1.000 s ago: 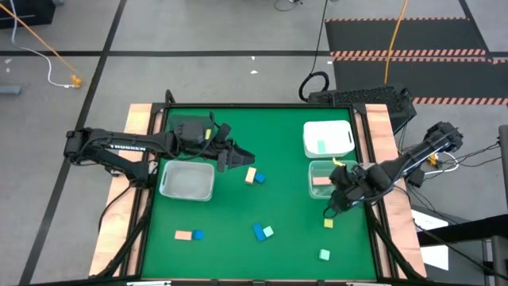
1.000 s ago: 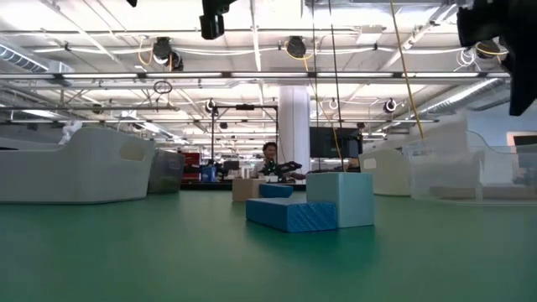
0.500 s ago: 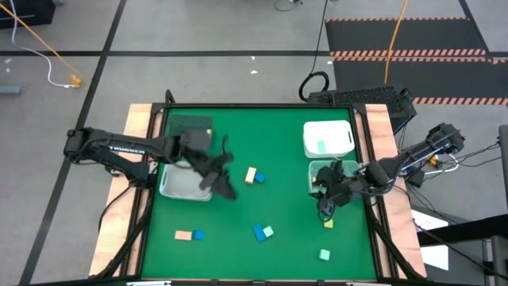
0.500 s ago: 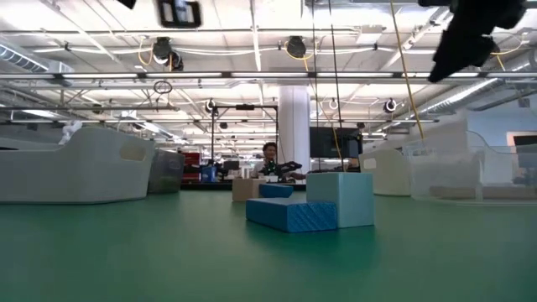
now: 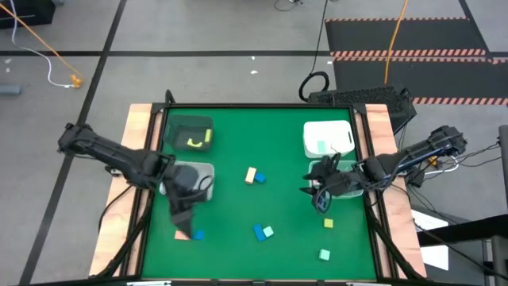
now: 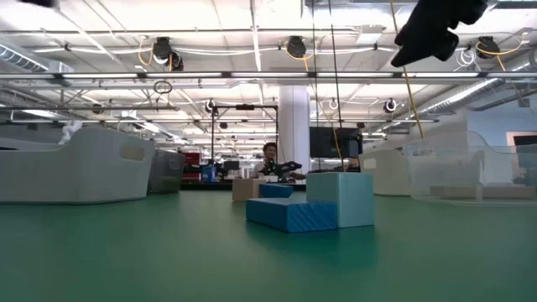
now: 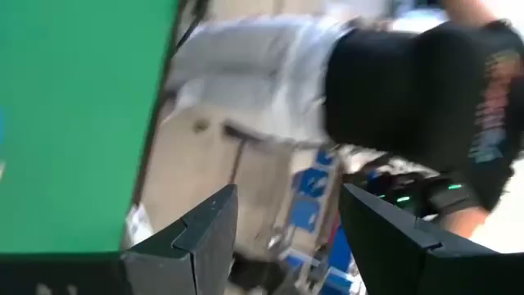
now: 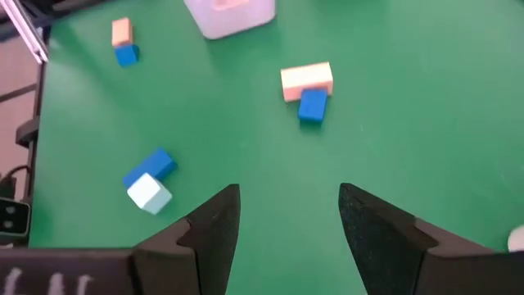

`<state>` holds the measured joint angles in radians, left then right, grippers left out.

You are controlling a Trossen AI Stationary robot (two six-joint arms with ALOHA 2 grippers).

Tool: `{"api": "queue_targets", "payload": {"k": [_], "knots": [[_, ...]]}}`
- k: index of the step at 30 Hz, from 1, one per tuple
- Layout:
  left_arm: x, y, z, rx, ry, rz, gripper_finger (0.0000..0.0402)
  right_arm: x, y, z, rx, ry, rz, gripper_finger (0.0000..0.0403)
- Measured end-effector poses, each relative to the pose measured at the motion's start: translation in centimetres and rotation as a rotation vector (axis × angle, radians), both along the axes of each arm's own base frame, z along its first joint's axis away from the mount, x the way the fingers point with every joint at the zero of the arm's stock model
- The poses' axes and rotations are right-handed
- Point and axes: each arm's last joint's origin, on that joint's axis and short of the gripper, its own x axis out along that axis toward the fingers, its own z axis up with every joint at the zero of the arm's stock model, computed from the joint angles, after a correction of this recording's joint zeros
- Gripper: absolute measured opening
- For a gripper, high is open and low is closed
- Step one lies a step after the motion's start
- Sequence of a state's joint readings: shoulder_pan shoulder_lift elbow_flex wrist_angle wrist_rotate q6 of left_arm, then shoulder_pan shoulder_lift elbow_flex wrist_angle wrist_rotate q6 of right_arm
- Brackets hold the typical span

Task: Sort & place blocks by color
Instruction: Put the small pink rectangular block into the transparent bin

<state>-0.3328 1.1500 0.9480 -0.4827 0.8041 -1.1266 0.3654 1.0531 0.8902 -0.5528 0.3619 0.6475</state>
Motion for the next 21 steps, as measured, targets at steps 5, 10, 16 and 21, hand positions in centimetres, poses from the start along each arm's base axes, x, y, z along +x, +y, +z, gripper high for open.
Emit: {"api": "queue_targets", "payload": {"k": [5,10,16,21], "knots": [[-2.5,-2.1,-0.8,0.183,0.065,0.004,0.0214,0.3,-0.2,0.2,-0.019,-0.025,0.013,0.0201],[-3.3,-4.6,-1.9,0.38,-0.067,-0.05,0.0214,0.4,-0.5,0.2,-0.038,-0.022,0.013,0.0201],[-4.0,-7.7,-3.9,0.509,-0.135,-0.207,0.0214,0.5,-1.0,0.2,-0.039,-0.022,-0.011,0.0201],[-4.2,-9.8,-6.2,0.608,-0.142,-0.325,0.0214,0.6,-1.3,0.2,-0.04,-0.021,-0.027,0.0201]]}}
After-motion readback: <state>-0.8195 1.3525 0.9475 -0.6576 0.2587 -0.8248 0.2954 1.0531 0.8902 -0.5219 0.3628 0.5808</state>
